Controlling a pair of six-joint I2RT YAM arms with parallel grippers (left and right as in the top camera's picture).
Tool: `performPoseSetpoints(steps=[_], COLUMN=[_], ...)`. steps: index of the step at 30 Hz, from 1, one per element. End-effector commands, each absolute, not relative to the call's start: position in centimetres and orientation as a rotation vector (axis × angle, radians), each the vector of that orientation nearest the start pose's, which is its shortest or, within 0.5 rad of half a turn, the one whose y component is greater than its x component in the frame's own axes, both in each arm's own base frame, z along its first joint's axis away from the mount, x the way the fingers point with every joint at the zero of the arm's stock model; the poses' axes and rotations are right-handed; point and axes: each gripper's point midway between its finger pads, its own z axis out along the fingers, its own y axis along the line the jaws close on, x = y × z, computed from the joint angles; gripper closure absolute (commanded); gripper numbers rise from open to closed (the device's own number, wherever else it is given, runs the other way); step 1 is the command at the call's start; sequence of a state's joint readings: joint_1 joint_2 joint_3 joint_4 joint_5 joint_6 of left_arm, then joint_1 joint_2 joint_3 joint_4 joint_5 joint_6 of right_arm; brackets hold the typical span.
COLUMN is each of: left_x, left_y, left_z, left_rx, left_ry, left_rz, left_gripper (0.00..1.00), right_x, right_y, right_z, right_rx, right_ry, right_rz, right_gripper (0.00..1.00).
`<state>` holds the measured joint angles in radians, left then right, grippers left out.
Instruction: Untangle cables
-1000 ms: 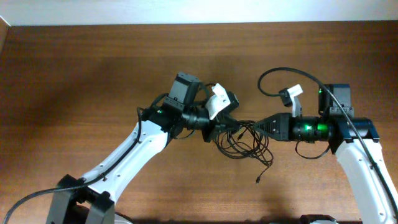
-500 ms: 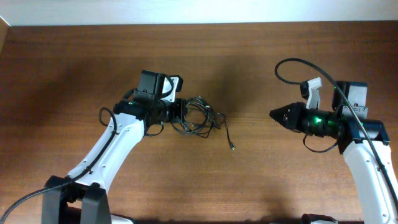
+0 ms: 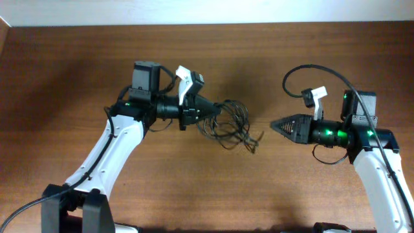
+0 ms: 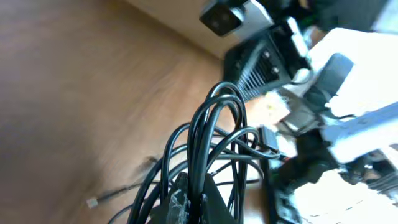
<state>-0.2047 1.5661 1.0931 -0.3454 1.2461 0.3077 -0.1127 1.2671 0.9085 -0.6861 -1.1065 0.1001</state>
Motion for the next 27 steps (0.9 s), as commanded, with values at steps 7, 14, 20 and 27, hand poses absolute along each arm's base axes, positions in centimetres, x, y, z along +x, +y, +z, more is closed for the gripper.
performPoseSetpoints(steps=[7,14,20,27], left_x=[28.5,27.4,27.0,27.5], left_y=[-27.1,-28.2,-28.3,-28.2], left_z=[20.1,20.0,20.4,19.9], left_rx=[1.169,1.213,1.219,1.204], left_ry=[1.886,1.876,1.854,1.889], left_rz=[-1.325,-1.338,-1.378,-1.337], left_gripper=[1.00,1.00,1.00,0.92], right_x=[27.3,25.7,25.7,26.4], right_y=[13.0,15.8,16.2,15.4], right_z=[21.6,21.4,20.5,19.3], right_rx=[-0.201,-0.318,-0.335,-0.306], right_ry=[2.241,2.278,2.324,2.373], right_rz=[1.466,1.513,1.451,1.337], right_gripper=[0.58,0.58,0.64,0.96])
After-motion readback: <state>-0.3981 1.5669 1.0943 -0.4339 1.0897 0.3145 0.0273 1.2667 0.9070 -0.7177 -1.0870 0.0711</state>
